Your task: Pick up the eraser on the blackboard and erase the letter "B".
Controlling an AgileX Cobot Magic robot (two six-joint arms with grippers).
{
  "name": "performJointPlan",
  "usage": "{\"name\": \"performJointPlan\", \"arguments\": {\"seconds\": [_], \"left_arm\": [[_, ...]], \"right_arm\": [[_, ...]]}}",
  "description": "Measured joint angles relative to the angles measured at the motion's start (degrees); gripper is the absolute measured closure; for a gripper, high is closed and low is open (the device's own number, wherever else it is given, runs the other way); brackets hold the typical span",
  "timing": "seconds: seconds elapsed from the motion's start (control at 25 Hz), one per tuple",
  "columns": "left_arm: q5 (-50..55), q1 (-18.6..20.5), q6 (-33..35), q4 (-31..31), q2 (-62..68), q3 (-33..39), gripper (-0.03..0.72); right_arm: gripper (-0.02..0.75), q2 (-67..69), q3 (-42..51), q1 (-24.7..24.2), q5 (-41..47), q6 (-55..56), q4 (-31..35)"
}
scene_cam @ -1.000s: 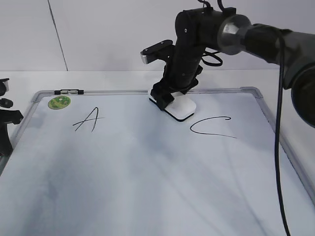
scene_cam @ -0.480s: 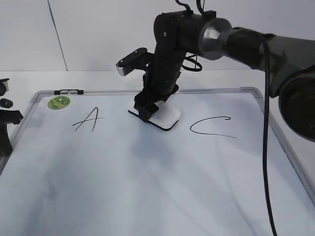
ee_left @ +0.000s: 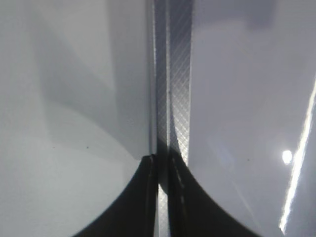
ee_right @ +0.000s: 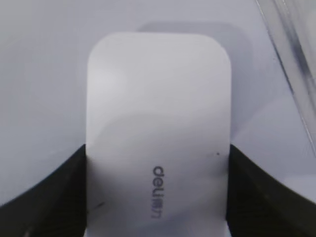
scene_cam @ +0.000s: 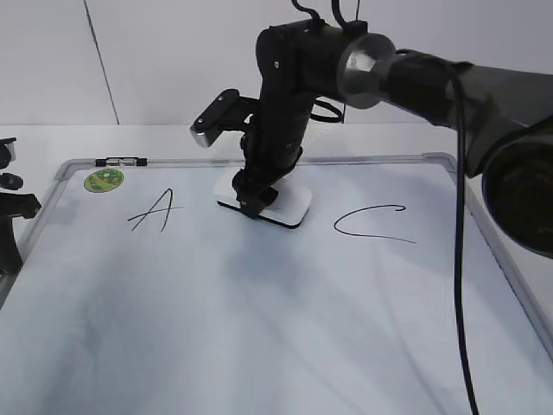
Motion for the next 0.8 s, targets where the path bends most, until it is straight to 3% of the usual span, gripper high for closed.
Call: {"name": "performJointPlan", "arguments": {"seconds": [0.48,0.8], "left_arm": [[0.0,0.0,0.0,0.1,0.0,0.0,0.672],[0.0,0.0,0.0,0.1,0.1,0.0,0.672]], "right_arm": [[0.214,0.4,-0.3,-0.2,0.0,-1.8,-1.2],[0.214,1.1,-0.7,-4.3,0.7,-2.8,1.6]]}}
